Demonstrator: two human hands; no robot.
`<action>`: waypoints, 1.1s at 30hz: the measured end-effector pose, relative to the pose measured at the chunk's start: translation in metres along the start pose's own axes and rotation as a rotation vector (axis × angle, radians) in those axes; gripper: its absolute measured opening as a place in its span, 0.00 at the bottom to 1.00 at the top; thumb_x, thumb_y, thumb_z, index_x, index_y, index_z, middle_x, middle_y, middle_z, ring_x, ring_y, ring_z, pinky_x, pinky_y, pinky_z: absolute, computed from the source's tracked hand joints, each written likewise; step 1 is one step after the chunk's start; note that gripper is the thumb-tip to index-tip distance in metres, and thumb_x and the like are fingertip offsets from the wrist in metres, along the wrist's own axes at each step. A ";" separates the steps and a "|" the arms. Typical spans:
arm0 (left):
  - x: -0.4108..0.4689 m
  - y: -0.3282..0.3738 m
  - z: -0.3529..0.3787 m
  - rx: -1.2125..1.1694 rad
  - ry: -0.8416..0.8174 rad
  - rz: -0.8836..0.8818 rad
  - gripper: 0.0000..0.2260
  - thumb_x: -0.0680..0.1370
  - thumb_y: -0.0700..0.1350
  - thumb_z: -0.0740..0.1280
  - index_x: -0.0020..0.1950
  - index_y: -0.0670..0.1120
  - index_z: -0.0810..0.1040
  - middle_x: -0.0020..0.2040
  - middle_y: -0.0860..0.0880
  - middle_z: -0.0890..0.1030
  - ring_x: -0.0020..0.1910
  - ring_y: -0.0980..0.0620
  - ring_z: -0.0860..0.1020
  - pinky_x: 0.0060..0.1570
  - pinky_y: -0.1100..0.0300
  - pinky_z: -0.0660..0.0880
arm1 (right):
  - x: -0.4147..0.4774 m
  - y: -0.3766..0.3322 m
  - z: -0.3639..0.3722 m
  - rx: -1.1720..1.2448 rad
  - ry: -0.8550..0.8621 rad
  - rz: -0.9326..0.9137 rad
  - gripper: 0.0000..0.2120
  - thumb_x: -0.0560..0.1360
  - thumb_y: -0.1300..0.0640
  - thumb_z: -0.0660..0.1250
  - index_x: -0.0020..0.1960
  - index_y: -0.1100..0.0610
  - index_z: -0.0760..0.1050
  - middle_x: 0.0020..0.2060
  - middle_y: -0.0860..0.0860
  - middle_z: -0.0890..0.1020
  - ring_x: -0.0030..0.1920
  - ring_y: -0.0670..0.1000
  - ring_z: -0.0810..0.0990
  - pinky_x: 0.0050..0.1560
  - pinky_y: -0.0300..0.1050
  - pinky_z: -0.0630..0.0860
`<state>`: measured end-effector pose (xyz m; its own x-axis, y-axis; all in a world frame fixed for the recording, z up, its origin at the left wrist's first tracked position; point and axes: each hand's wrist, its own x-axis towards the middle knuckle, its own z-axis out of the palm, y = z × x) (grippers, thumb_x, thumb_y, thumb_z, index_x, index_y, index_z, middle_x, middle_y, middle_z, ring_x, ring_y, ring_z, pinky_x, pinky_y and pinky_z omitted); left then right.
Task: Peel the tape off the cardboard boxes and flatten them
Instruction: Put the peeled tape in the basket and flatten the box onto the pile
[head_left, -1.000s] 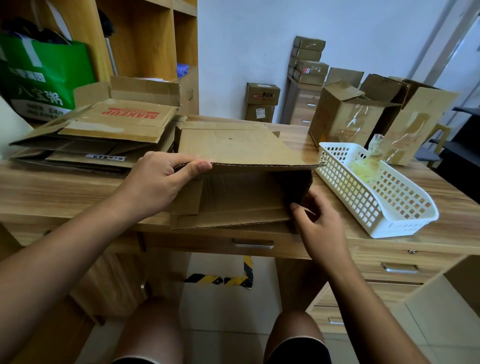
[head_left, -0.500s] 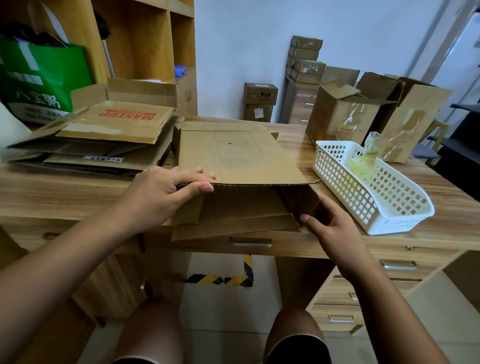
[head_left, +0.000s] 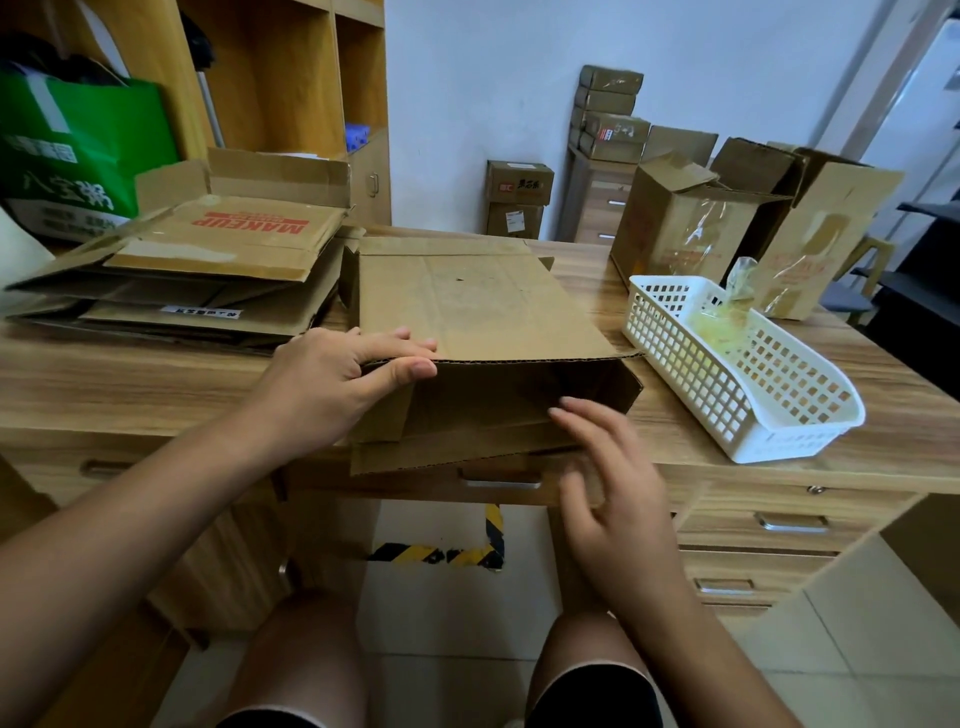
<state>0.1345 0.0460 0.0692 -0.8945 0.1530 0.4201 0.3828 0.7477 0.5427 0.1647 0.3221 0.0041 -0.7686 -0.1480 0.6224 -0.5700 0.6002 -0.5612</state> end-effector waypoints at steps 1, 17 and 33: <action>0.001 0.000 0.000 -0.007 -0.004 -0.013 0.26 0.69 0.80 0.54 0.57 0.69 0.79 0.59 0.67 0.78 0.66 0.69 0.72 0.70 0.48 0.70 | 0.001 -0.003 0.006 -0.020 -0.076 0.003 0.21 0.78 0.61 0.61 0.70 0.57 0.75 0.69 0.48 0.74 0.72 0.44 0.70 0.72 0.36 0.66; 0.008 0.000 -0.008 -0.145 -0.160 -0.044 0.23 0.69 0.74 0.62 0.57 0.67 0.82 0.60 0.69 0.79 0.68 0.70 0.70 0.72 0.48 0.67 | 0.023 -0.055 0.063 -0.041 -0.497 -0.056 0.18 0.81 0.55 0.63 0.70 0.49 0.75 0.74 0.45 0.70 0.74 0.46 0.64 0.76 0.42 0.61; 0.005 0.005 0.007 -0.027 -0.360 0.039 0.27 0.74 0.73 0.56 0.70 0.66 0.71 0.74 0.66 0.67 0.75 0.69 0.57 0.79 0.47 0.51 | -0.004 -0.067 0.069 0.260 -0.499 -0.064 0.16 0.79 0.60 0.64 0.64 0.48 0.80 0.67 0.39 0.75 0.74 0.38 0.65 0.77 0.50 0.62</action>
<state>0.1303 0.0547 0.0688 -0.9011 0.4028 0.1605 0.4202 0.7199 0.5525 0.1862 0.2284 0.0014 -0.7381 -0.5695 0.3618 -0.6245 0.3738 -0.6857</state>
